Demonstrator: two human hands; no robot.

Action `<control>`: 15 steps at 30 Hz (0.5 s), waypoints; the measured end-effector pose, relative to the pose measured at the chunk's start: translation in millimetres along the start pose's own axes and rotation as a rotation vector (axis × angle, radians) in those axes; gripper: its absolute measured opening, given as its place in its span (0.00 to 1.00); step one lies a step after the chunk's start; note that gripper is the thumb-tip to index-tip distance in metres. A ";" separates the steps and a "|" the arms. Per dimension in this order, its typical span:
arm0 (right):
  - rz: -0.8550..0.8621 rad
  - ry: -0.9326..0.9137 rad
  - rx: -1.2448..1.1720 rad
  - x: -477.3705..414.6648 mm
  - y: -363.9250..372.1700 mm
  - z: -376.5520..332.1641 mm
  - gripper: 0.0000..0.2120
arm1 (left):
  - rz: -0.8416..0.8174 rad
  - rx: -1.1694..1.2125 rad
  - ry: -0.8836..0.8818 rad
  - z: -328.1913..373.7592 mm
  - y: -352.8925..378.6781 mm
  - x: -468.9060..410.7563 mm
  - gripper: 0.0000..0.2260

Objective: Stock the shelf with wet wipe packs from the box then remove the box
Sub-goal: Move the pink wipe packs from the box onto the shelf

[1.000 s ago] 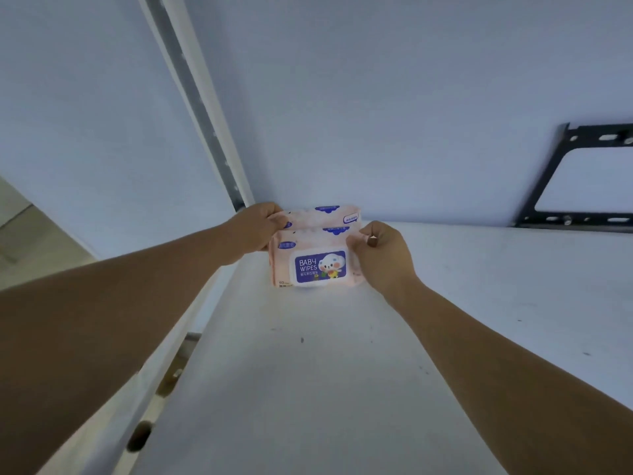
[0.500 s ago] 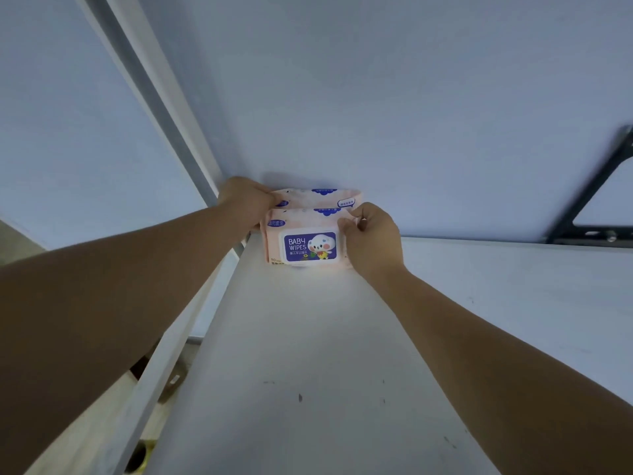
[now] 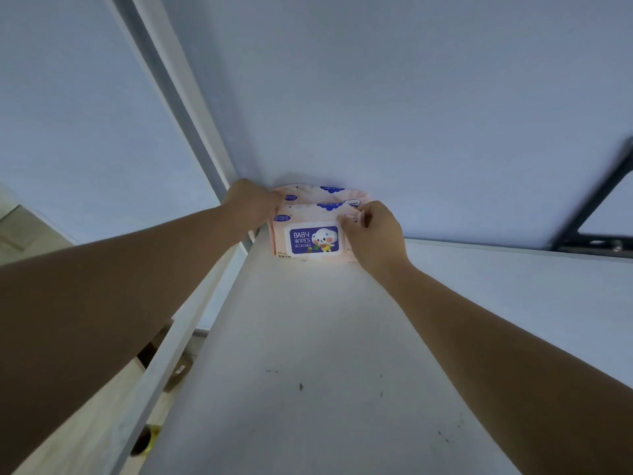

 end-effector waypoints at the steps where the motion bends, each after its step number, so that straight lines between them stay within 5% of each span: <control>1: -0.001 -0.016 0.019 2.5 -4.5 -2.4 0.09 | -0.005 -0.048 0.046 3.6 -4.6 5.4 0.13; 5: 0.105 -0.113 0.080 11.5 -29.0 -7.4 0.14 | -0.057 -0.238 0.249 14.5 -19.8 35.3 0.10; 15: 0.098 -0.147 0.242 103.1 -86.2 8.8 0.14 | -0.367 -0.183 0.515 28.9 -7.3 138.8 0.11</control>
Point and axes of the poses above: each hand's wrist, its own x-axis away from the middle knuckle, its own y-axis out of the palm, z = x × y, the point moved 7 cm from there along -x, towards the middle knuckle, and after that the axes turned 14 degrees about y, right-handed, at the moved point
